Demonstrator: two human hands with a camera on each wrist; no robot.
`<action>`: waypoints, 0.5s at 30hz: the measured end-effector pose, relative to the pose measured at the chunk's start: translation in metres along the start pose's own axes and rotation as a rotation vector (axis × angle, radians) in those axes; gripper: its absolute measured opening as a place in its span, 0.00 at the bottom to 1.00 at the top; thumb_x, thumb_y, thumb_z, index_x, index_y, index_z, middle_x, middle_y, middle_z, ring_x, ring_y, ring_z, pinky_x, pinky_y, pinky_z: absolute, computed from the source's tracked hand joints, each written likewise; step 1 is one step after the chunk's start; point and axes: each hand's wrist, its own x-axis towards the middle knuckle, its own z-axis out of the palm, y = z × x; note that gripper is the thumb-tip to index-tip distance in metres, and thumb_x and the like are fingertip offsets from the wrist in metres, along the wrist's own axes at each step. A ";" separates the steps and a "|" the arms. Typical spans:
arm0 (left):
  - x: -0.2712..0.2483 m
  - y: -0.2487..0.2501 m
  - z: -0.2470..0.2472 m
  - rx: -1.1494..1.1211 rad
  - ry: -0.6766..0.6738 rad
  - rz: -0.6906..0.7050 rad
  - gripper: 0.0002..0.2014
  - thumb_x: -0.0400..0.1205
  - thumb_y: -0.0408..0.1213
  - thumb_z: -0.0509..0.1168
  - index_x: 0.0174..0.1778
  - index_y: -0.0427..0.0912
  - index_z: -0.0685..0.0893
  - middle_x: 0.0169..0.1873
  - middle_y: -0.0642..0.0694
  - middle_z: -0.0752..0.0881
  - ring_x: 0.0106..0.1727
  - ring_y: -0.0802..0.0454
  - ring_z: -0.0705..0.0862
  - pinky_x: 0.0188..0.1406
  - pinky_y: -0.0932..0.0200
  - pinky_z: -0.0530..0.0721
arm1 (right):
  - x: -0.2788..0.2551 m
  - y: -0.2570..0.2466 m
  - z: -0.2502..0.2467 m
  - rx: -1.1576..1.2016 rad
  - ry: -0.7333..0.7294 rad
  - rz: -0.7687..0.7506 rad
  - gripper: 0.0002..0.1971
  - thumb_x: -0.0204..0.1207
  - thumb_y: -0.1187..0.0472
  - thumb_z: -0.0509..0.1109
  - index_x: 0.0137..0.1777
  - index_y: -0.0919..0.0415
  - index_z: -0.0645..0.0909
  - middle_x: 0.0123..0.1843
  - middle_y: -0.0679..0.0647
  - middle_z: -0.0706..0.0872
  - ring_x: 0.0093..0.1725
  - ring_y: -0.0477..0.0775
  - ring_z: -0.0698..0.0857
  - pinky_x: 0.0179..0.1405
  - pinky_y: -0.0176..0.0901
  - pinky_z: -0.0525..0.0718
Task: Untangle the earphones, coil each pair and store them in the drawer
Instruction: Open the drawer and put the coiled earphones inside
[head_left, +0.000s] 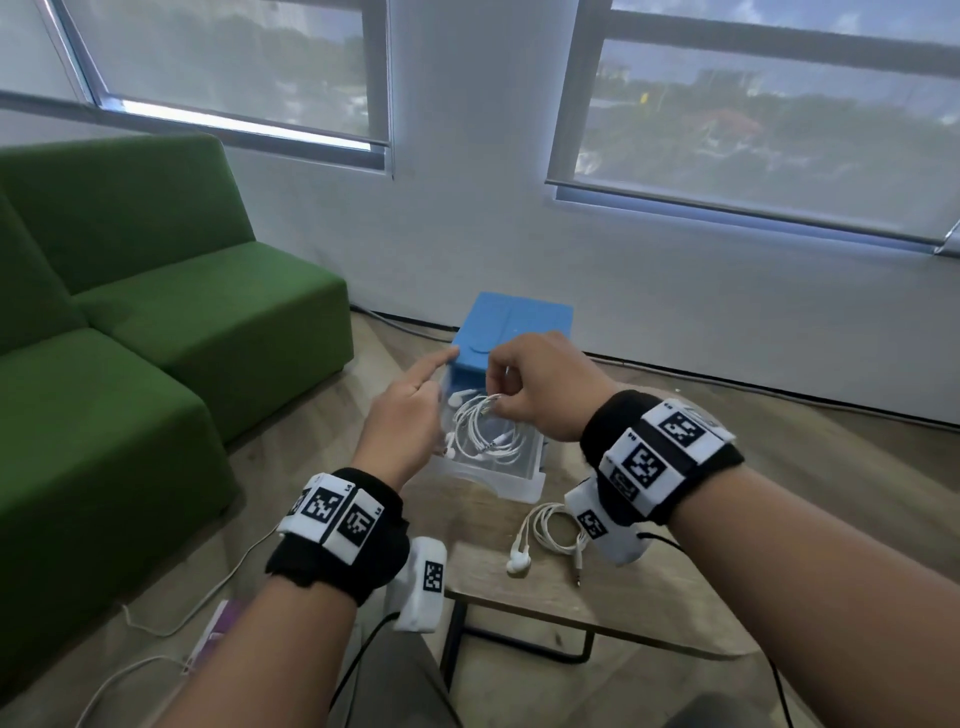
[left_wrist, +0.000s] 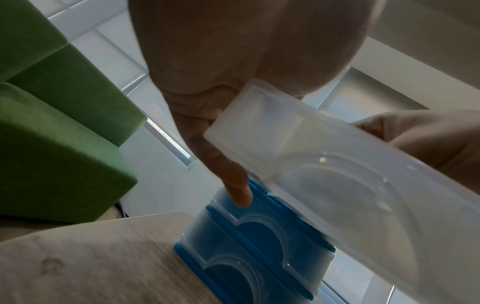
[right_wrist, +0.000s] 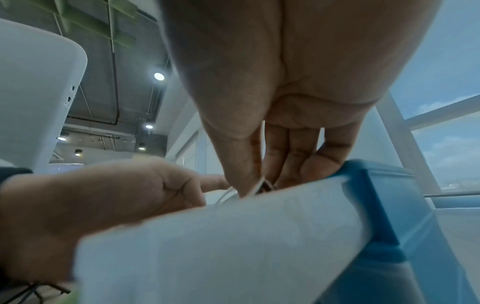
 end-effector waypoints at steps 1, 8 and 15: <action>-0.001 0.001 0.000 -0.003 0.004 -0.005 0.29 0.87 0.31 0.50 0.73 0.67 0.83 0.36 0.53 0.79 0.20 0.66 0.77 0.23 0.71 0.73 | 0.000 0.001 0.003 -0.004 0.017 0.021 0.11 0.73 0.62 0.79 0.38 0.50 0.79 0.36 0.41 0.79 0.41 0.47 0.78 0.43 0.43 0.75; -0.004 0.004 0.001 0.010 0.022 -0.015 0.29 0.87 0.31 0.50 0.72 0.67 0.84 0.33 0.52 0.76 0.21 0.65 0.76 0.28 0.65 0.78 | -0.005 0.001 0.016 -0.190 0.028 0.084 0.13 0.75 0.64 0.69 0.32 0.50 0.73 0.44 0.50 0.84 0.44 0.58 0.85 0.37 0.45 0.78; -0.005 0.004 0.002 -0.002 0.003 -0.028 0.29 0.87 0.31 0.50 0.75 0.65 0.83 0.34 0.53 0.76 0.26 0.61 0.77 0.50 0.37 0.93 | -0.015 -0.001 0.005 -0.115 0.029 0.062 0.11 0.77 0.58 0.71 0.33 0.48 0.78 0.38 0.44 0.80 0.42 0.52 0.83 0.39 0.44 0.77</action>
